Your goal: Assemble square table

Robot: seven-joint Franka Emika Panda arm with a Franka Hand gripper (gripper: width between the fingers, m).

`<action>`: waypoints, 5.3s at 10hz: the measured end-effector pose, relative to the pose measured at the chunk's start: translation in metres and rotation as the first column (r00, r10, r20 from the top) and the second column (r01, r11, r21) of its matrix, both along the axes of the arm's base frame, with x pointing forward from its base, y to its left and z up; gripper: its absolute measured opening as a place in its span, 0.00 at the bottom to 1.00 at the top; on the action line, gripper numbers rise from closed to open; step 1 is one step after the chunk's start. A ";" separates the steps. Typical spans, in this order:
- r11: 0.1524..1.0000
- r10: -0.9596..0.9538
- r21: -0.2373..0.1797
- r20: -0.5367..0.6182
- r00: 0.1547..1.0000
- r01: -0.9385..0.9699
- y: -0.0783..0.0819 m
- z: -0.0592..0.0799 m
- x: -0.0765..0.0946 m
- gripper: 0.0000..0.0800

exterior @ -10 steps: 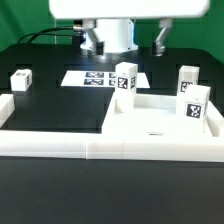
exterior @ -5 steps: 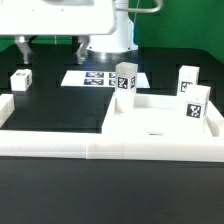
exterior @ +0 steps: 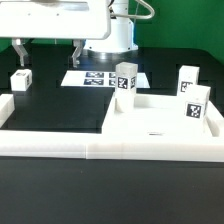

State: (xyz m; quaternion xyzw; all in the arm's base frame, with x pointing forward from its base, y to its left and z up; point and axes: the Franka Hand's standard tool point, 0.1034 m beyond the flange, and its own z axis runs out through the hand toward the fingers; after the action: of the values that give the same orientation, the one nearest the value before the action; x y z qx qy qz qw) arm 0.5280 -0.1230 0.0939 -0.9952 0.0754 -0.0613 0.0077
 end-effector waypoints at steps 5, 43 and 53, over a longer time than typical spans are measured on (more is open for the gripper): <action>0.987 0.153 -0.031 -0.082 0.985 -0.156 -0.066 -0.025 -0.076 0.81; 0.977 0.196 0.212 -0.859 0.473 -0.019 -0.093 -0.080 -0.159 0.36; 0.977 0.201 0.194 -0.718 0.667 -0.085 -0.072 0.004 -0.092 0.36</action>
Offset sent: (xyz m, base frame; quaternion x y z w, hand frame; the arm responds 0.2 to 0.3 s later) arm -0.0861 -0.0713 -0.0128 0.0035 -0.0665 -0.1551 0.9857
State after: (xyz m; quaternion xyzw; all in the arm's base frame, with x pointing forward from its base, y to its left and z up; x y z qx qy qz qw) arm 0.4357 -0.1946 0.0974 -0.9356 -0.0020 0.3490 0.0533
